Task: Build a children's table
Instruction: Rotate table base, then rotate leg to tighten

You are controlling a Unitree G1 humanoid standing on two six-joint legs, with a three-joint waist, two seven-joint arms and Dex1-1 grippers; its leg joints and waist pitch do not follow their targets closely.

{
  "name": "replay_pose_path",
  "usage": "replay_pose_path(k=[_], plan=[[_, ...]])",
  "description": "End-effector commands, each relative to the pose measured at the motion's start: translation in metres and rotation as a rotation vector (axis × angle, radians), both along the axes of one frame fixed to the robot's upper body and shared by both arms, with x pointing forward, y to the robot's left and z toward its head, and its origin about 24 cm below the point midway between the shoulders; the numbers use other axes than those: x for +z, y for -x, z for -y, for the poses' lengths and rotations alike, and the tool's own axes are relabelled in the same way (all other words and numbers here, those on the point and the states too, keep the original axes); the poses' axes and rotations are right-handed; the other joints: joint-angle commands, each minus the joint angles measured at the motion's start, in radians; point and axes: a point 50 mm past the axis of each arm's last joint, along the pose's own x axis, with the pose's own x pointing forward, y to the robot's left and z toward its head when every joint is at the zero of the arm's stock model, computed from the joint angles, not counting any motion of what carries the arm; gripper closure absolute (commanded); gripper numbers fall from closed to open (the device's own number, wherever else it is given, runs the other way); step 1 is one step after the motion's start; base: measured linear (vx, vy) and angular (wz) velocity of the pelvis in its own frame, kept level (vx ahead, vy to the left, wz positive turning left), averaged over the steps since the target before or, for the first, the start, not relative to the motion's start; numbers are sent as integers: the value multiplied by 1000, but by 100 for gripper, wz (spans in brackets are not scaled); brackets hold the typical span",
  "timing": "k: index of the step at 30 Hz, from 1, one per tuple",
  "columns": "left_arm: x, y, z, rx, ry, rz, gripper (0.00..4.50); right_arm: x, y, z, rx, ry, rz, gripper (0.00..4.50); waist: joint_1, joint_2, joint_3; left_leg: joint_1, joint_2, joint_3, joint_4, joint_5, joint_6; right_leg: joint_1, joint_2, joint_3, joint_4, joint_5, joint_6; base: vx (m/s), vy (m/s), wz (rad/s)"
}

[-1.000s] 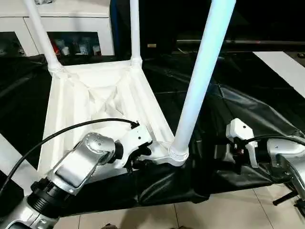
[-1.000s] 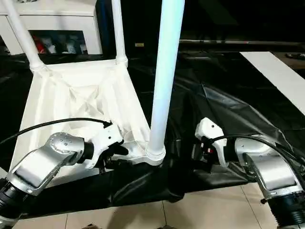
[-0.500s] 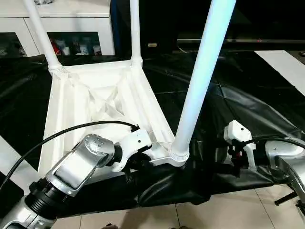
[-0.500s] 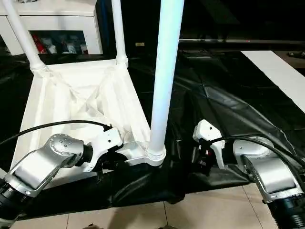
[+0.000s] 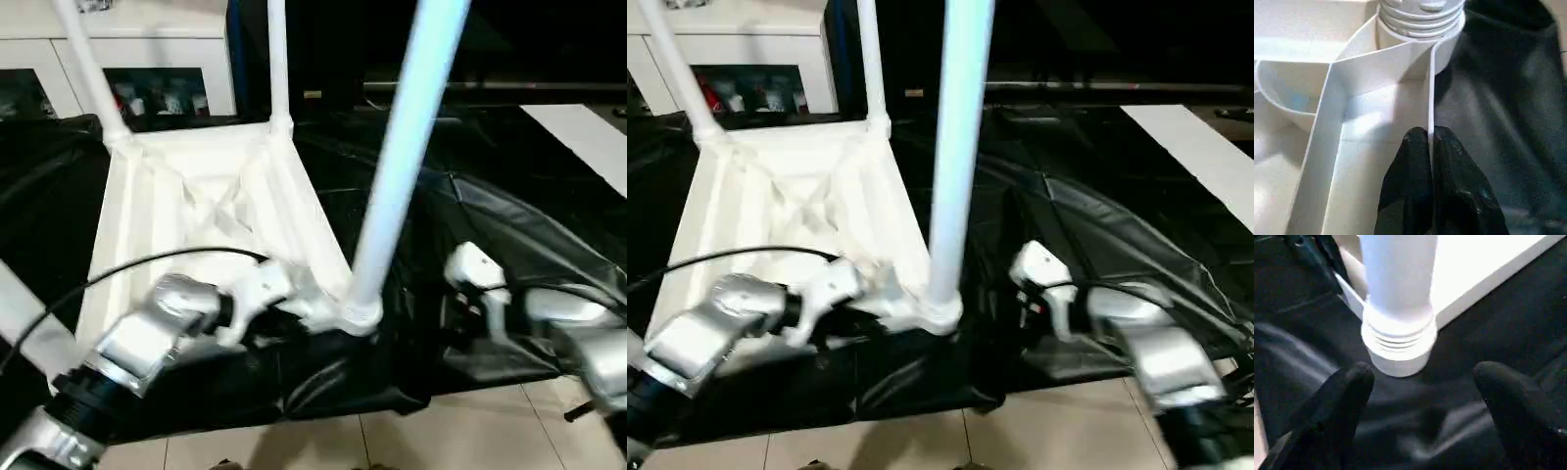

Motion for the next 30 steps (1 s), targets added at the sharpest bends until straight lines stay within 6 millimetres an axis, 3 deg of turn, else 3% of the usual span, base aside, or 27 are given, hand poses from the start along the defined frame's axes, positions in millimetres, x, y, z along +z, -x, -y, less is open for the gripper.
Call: replay_pose_path(k=[1, 7, 10, 12, 17, 24, 30], plan=[[13, -11, -6, 12, -5, 71, 441, 1, -9, 1, -55, 20, 61, 62, 2, -5, -59, 10, 9, -5, -66, -324, 10, 32, -50, 28, -112, -578, -62, 0, 0, 0], [16, -21, -4, -34, -6, 129, 441, -8, -22, -17, -156, -69, 109, 62, -4, -3, -60, 8, 9, -6, -69, -333, -1, 33, -53, 31, -107, -538, -81, 0, 0, 0], [16, -23, -1, -45, 22, 134, 447, -10, -23, -22, -142, -119, 86, 45, 2, -2, -66, 7, 15, -4, -70, -298, 0, 38, -54, 38, -95, -442, -116, 0, 0, 0], [16, -24, 7, -68, 95, 116, 450, -13, -18, -35, -58, -220, 7, 27, 4, -7, -70, 2, 15, 2, -67, -249, 16, 45, -51, 42, -81, -323, -161, 0, 0, 0], [12, -21, 15, -116, 135, 80, 450, -19, -21, -44, -7, -189, 20, 6, 13, -4, -76, -4, 17, 5, -62, -152, 34, 53, -53, 43, -58, -165, -220, 0, 0, 0], [11, -23, 16, -140, 125, 79, 450, -18, -33, -56, -10, -157, 74, 6, 21, -3, -69, 4, 17, 7, -66, -218, 5, 48, -57, 46, -73, -311, -178, 0, 0, 0], [9, -25, 15, -141, 109, 70, 450, -19, -37, -58, 15, -132, 77, 53, 28, -4, -70, 4, 18, 6, -67, -212, 3, 48, -58, 46, -71, -295, -178, 0, 0, 0]])
